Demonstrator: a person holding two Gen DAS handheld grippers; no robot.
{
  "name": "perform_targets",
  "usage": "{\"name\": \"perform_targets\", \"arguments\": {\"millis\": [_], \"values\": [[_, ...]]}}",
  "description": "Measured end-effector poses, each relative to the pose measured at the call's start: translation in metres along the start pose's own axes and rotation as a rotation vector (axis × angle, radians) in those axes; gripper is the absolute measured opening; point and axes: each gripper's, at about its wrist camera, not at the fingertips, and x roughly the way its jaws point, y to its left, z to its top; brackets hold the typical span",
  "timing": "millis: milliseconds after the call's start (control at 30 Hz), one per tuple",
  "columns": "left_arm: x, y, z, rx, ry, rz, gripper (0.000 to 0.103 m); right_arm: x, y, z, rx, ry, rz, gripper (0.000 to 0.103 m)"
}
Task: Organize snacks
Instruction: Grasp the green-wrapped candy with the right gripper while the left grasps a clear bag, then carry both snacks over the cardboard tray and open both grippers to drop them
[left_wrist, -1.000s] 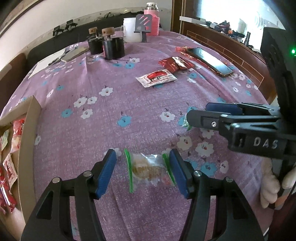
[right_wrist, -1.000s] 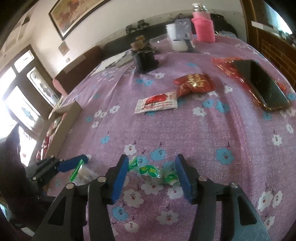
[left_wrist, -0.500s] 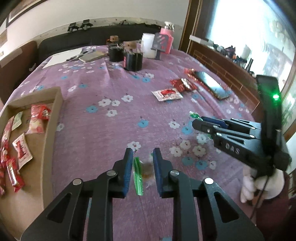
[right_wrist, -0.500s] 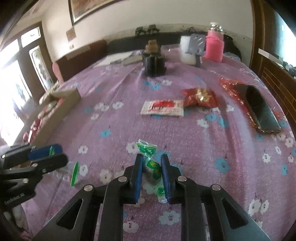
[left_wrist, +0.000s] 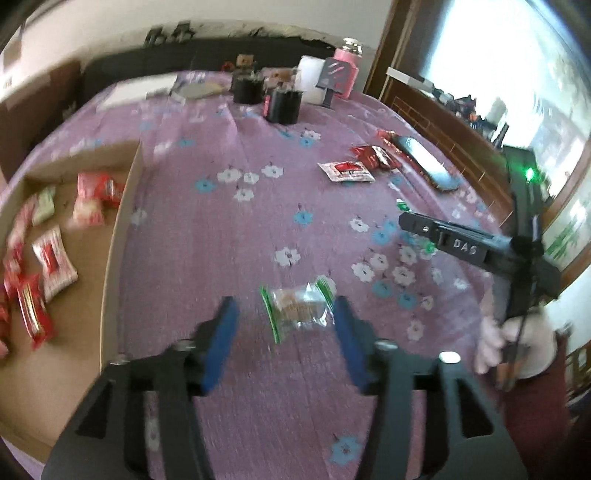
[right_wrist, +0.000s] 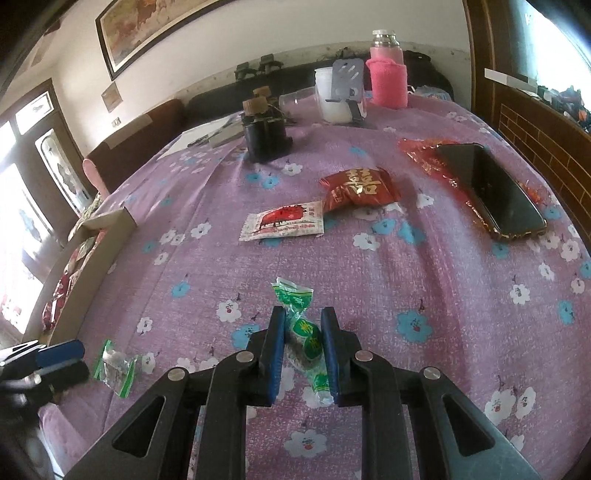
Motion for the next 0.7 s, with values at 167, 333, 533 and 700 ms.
{"name": "perform_targets", "arguments": {"millis": [167, 333, 533, 700], "values": [[0.014, -0.011, 0.005, 0.093, -0.031, 0.07, 0.079, 0.002, 0.0, 0.0, 0.003, 0.01, 0.001, 0.021], [0.035, -0.018, 0.002, 0.125, 0.054, 0.058, 0.063, 0.002, 0.0, 0.0, 0.003, 0.011, 0.001, 0.021], [0.027, -0.013, 0.0, 0.088, 0.034, 0.067, 0.047, 0.002, 0.003, 0.0, -0.009, 0.004, 0.0, 0.02], [0.007, 0.004, -0.002, -0.005, 0.009, 0.006, 0.047, -0.004, 0.001, 0.0, -0.003, -0.025, -0.006, 0.02]]}}
